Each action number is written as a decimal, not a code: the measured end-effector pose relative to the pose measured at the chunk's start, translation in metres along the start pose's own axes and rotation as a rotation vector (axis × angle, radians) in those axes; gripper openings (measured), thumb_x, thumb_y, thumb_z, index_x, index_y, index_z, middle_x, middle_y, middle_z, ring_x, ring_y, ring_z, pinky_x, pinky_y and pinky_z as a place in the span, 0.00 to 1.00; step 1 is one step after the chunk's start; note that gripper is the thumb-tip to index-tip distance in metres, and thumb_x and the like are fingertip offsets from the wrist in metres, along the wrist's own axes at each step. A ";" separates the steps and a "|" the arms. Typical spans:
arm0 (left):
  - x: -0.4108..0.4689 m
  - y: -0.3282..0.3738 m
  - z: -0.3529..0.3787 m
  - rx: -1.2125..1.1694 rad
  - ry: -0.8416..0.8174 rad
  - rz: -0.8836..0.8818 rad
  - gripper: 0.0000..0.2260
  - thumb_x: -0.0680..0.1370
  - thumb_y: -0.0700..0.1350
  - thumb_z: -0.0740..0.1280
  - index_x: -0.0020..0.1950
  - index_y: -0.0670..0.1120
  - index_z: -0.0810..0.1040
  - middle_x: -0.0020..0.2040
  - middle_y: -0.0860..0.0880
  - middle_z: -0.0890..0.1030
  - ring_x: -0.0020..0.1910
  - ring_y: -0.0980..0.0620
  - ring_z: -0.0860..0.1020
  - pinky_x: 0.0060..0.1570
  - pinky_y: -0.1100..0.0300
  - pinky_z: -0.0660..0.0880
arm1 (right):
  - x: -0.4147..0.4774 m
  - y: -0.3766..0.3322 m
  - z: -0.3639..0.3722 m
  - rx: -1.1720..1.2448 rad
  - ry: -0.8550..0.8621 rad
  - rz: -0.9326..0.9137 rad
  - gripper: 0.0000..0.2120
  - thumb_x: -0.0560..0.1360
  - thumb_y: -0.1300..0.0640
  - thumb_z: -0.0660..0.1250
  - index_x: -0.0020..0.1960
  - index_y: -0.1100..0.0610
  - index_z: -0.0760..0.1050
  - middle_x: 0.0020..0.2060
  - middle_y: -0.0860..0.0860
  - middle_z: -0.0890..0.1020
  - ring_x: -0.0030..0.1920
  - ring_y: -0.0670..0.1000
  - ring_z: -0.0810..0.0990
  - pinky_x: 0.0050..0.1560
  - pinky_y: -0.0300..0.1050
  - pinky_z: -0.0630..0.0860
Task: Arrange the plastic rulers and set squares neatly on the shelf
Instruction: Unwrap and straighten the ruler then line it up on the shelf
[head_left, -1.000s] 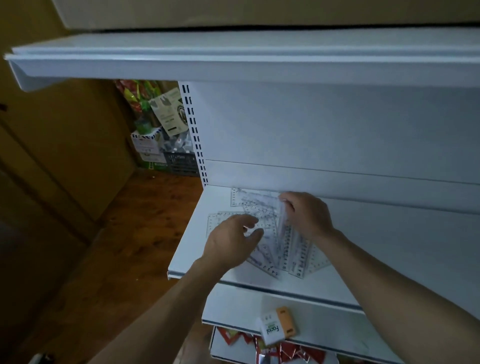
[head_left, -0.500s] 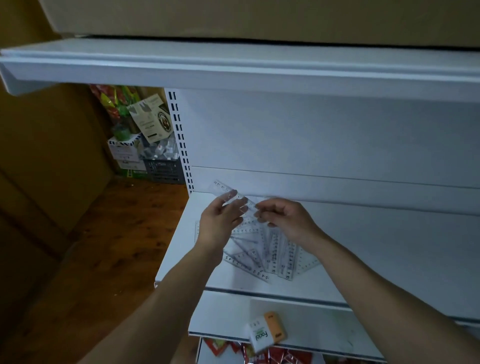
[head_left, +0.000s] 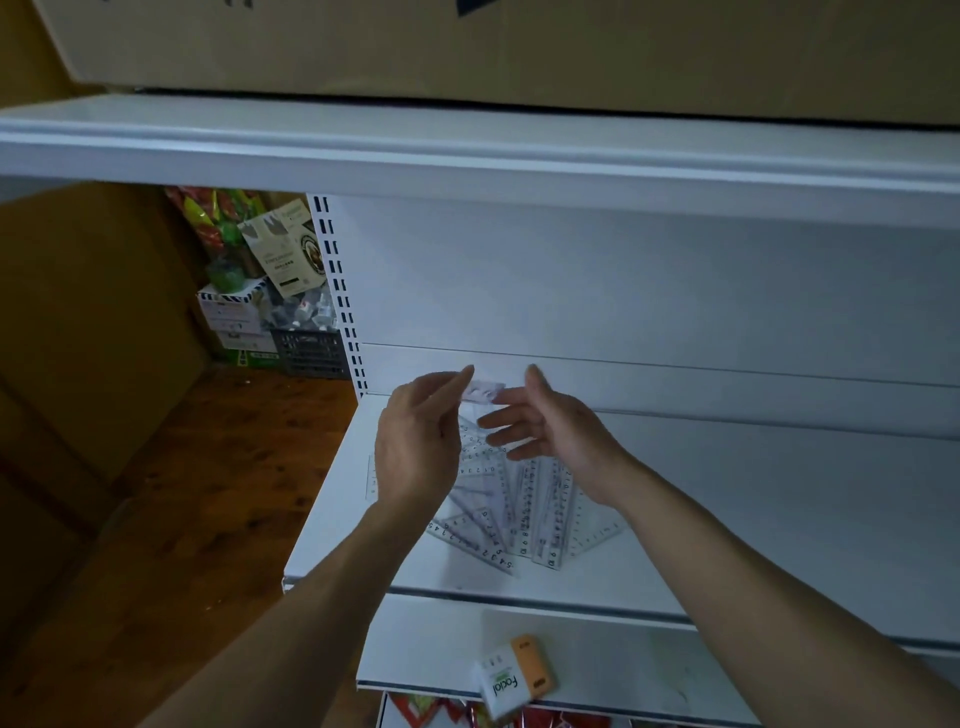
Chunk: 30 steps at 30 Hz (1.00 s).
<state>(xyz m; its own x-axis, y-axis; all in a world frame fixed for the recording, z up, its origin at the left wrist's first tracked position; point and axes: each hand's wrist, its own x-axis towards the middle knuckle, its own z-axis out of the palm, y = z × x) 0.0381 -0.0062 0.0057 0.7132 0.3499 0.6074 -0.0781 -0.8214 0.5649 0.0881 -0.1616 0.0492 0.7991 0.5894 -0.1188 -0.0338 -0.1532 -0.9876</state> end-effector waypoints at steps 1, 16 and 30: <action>-0.001 -0.002 0.003 0.041 0.000 0.064 0.17 0.77 0.36 0.66 0.63 0.51 0.79 0.58 0.49 0.81 0.57 0.50 0.76 0.51 0.59 0.73 | -0.001 -0.002 0.001 -0.018 -0.015 -0.004 0.28 0.73 0.35 0.55 0.57 0.55 0.77 0.47 0.52 0.85 0.48 0.52 0.84 0.48 0.45 0.79; -0.003 -0.009 -0.029 -0.931 -0.080 -0.728 0.28 0.80 0.38 0.63 0.76 0.53 0.57 0.72 0.52 0.67 0.67 0.53 0.71 0.71 0.49 0.64 | -0.004 0.022 -0.015 0.054 0.166 0.032 0.05 0.77 0.58 0.66 0.49 0.55 0.81 0.42 0.52 0.86 0.37 0.46 0.80 0.39 0.38 0.75; -0.017 -0.012 -0.029 -1.148 -0.113 -0.876 0.10 0.75 0.38 0.70 0.56 0.43 0.76 0.52 0.44 0.84 0.53 0.48 0.82 0.55 0.57 0.78 | -0.041 0.047 -0.017 -0.017 0.422 0.055 0.04 0.76 0.61 0.67 0.48 0.57 0.81 0.38 0.52 0.85 0.34 0.43 0.80 0.36 0.34 0.77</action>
<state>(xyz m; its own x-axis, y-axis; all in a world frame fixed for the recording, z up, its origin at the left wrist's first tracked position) 0.0064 0.0108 0.0047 0.8700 0.4598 -0.1779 -0.0620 0.4599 0.8858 0.0637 -0.2066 0.0097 0.9721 0.2040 -0.1155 -0.0763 -0.1904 -0.9787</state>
